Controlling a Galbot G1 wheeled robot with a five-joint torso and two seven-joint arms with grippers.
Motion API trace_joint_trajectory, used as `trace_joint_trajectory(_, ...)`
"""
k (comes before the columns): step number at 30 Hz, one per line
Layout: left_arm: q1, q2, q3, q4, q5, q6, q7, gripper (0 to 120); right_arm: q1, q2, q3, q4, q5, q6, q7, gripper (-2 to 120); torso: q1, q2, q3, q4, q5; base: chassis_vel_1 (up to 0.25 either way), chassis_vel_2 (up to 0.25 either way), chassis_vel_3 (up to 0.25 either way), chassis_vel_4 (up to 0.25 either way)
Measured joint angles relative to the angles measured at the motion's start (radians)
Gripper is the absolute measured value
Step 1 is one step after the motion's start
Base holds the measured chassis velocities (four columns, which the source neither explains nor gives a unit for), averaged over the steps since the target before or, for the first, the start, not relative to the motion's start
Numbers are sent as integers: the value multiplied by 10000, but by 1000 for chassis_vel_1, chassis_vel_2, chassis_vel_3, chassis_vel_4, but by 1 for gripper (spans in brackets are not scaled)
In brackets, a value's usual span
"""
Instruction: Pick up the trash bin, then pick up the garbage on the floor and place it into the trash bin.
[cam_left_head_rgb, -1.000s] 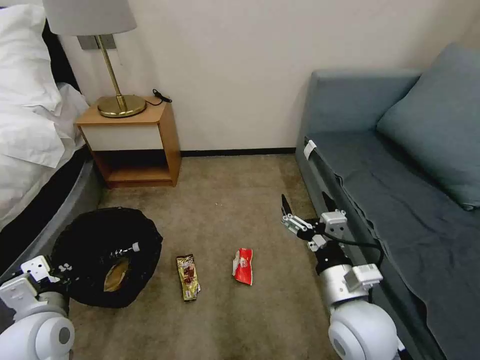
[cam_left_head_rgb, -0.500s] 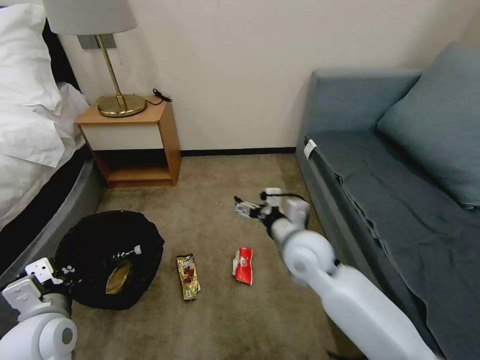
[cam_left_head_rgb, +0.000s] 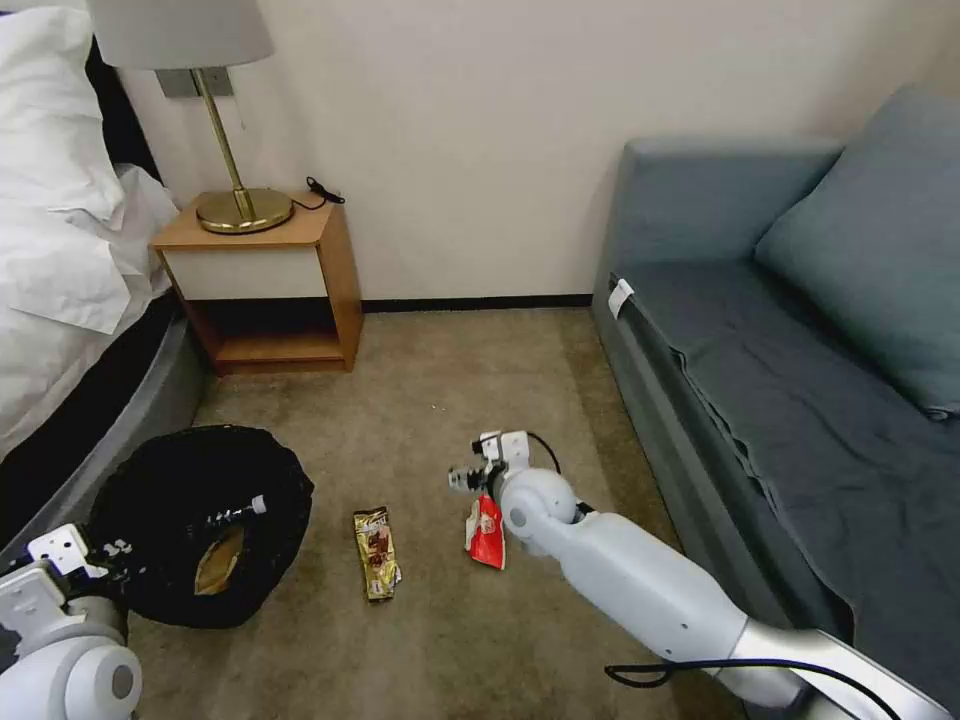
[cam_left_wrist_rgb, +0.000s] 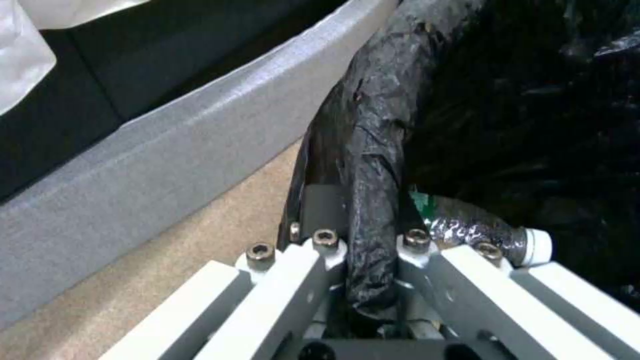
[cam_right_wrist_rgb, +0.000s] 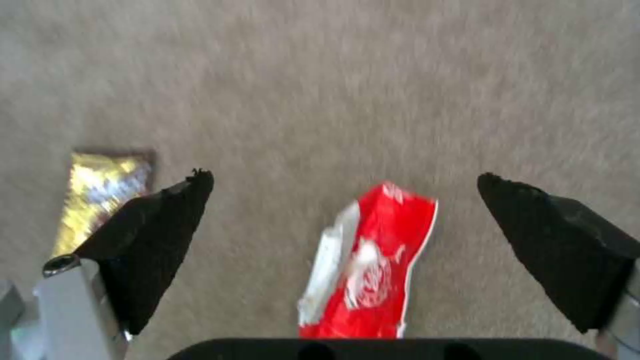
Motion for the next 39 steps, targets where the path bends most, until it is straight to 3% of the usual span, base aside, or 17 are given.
trace_joint_trajectory(6,16,-41,-25,44,49,-10,11,2,-159,421,-15,-1367,-579,310,-615,100,0,0,0,0,1,0,0,0,0)
trace_joint_trajectory(28,37,9,-96,22,46,-31,20,2,-458,1371,-46,-3641,-2027,1106,-1502,100,0,0,0,0,0,0,0,0,0)
trace_joint_trajectory(32,56,24,-150,-21,20,-35,21,2,-462,1474,-46,-3891,-2217,1182,-1636,93,0,0,0,0,1,0,0,0,0)
trace_joint_trajectory(39,100,22,-157,-38,21,-73,23,2,-532,1473,-77,-3895,-2333,1243,-1747,64,0,0,-1,0,1,0,0,0,0)
